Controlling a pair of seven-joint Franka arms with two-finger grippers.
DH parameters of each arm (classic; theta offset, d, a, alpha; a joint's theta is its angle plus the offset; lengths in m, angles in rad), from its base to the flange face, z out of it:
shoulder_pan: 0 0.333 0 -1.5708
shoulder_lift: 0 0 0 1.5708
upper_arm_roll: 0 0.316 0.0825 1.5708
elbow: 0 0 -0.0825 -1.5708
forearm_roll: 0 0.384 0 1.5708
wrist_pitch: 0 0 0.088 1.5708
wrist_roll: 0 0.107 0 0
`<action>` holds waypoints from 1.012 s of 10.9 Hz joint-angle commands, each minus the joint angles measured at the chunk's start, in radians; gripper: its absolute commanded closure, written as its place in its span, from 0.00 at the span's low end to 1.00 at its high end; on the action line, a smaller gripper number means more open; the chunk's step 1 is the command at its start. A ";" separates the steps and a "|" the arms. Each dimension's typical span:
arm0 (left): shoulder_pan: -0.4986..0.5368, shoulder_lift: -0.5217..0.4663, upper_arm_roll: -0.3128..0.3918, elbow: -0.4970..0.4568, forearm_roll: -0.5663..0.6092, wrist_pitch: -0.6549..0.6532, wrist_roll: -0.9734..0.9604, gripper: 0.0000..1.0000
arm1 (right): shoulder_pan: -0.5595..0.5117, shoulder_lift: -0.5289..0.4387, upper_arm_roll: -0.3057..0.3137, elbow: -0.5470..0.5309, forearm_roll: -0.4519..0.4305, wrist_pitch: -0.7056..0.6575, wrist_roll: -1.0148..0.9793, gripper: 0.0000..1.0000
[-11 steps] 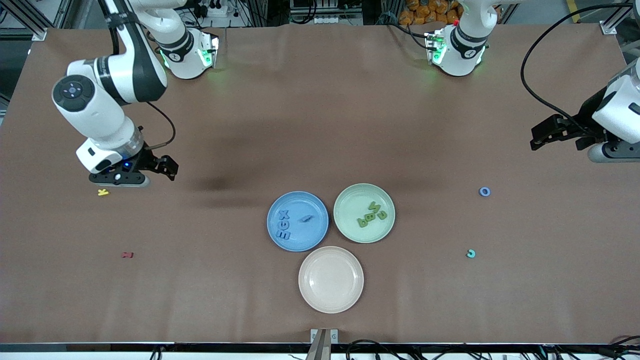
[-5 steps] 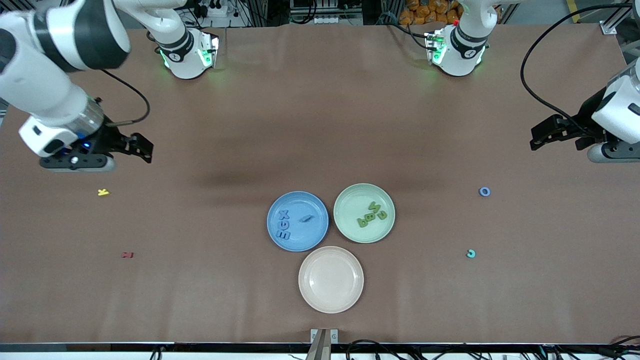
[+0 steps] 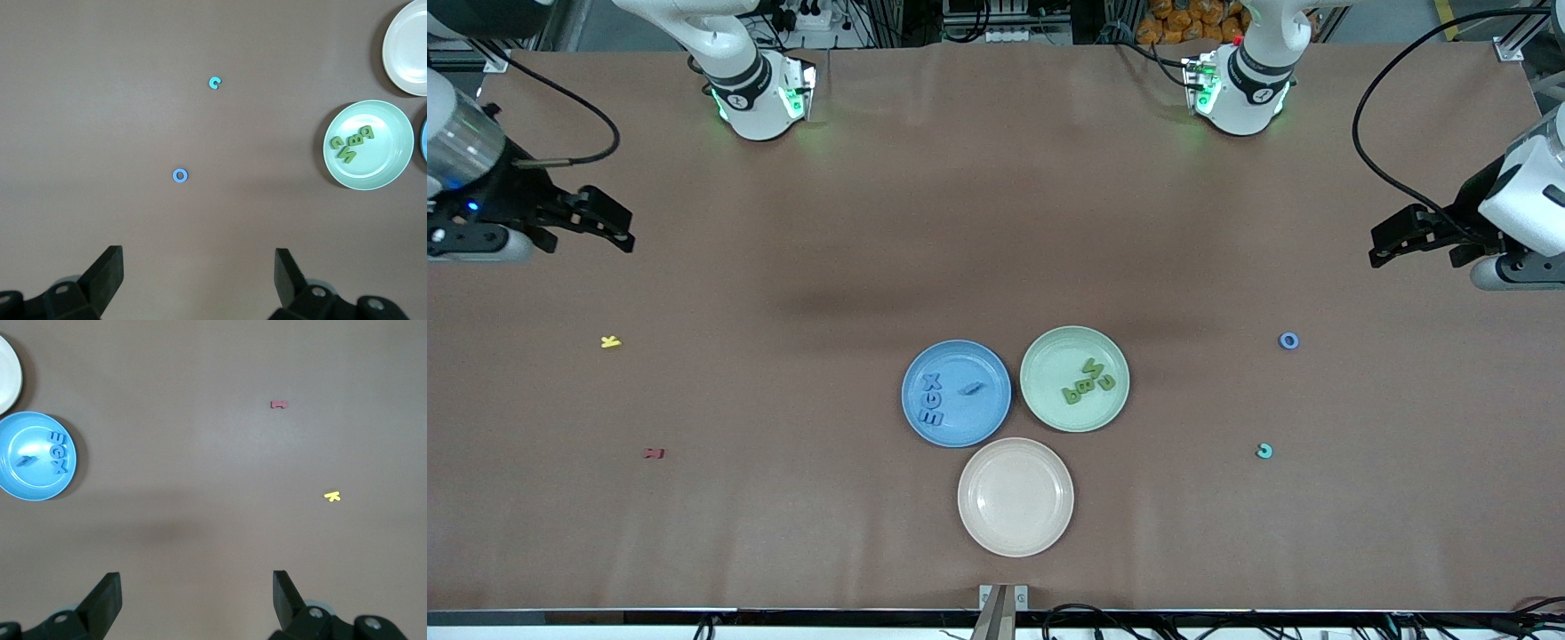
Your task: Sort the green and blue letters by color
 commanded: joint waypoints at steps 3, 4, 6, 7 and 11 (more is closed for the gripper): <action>0.008 -0.013 -0.006 -0.009 -0.018 -0.003 -0.014 0.00 | -0.011 0.009 -0.010 0.062 0.021 -0.051 -0.016 0.00; 0.008 -0.013 -0.004 -0.009 -0.020 -0.004 -0.014 0.00 | -0.011 0.009 -0.010 0.067 0.021 -0.049 -0.017 0.00; 0.009 -0.013 -0.004 -0.009 -0.018 -0.003 -0.013 0.00 | -0.009 0.009 -0.008 0.067 0.021 -0.043 -0.017 0.00; 0.012 -0.013 -0.004 -0.009 -0.020 -0.004 -0.005 0.00 | -0.007 0.009 -0.008 0.067 0.021 -0.043 -0.017 0.00; 0.006 -0.013 -0.006 -0.009 -0.020 -0.004 -0.013 0.00 | -0.007 0.008 -0.010 0.068 0.021 -0.045 -0.017 0.00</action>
